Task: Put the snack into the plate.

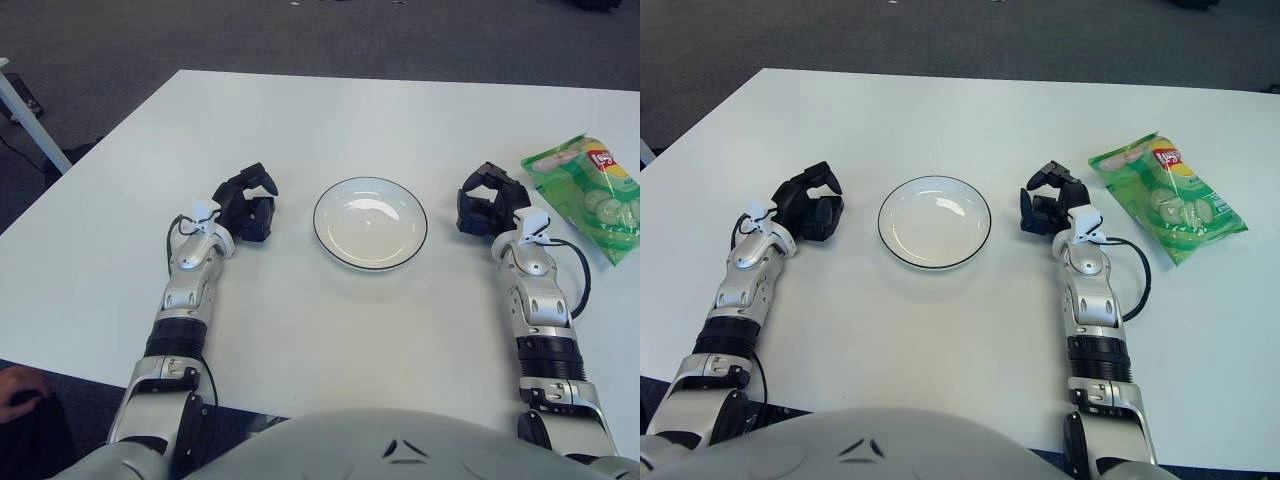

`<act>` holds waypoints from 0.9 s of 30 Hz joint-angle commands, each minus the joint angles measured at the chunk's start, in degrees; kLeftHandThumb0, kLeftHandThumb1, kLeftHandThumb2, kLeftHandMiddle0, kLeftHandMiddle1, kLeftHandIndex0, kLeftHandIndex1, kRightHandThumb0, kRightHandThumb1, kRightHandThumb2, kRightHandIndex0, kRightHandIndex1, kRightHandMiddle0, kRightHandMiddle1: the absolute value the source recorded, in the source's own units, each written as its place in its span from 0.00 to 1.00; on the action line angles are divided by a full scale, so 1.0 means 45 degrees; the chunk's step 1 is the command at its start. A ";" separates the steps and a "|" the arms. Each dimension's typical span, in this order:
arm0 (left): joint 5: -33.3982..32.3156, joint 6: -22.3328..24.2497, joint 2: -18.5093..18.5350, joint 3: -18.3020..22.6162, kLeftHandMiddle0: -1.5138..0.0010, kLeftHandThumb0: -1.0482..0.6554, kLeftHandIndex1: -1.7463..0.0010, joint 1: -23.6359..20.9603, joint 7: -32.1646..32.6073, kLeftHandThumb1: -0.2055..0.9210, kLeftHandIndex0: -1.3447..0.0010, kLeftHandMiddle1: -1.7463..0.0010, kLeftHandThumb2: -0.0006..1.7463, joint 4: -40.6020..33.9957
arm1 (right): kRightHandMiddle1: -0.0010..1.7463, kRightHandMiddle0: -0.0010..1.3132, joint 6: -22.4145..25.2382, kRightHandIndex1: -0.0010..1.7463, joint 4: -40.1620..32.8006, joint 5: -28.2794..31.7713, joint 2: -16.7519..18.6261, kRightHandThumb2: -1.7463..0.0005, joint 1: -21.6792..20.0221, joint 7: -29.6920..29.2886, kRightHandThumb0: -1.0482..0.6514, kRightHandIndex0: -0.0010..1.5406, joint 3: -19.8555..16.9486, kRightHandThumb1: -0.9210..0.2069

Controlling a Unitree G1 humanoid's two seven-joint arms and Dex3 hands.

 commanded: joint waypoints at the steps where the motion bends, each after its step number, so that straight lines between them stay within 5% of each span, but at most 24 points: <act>1: 0.0216 0.0197 -0.0695 -0.0235 0.14 0.31 0.00 0.1214 0.0164 0.39 0.49 0.00 0.81 0.1158 | 1.00 0.47 0.0427 1.00 0.0939 0.0065 0.0198 0.24 0.1143 0.0205 0.33 0.85 -0.0024 0.54; 27: 0.0327 0.0025 -0.1011 -0.0394 0.14 0.32 0.00 0.0974 0.0298 0.43 0.52 0.00 0.78 0.1250 | 1.00 0.47 -0.1639 1.00 0.2458 0.0558 0.0268 0.25 0.0694 0.0665 0.33 0.86 -0.0780 0.54</act>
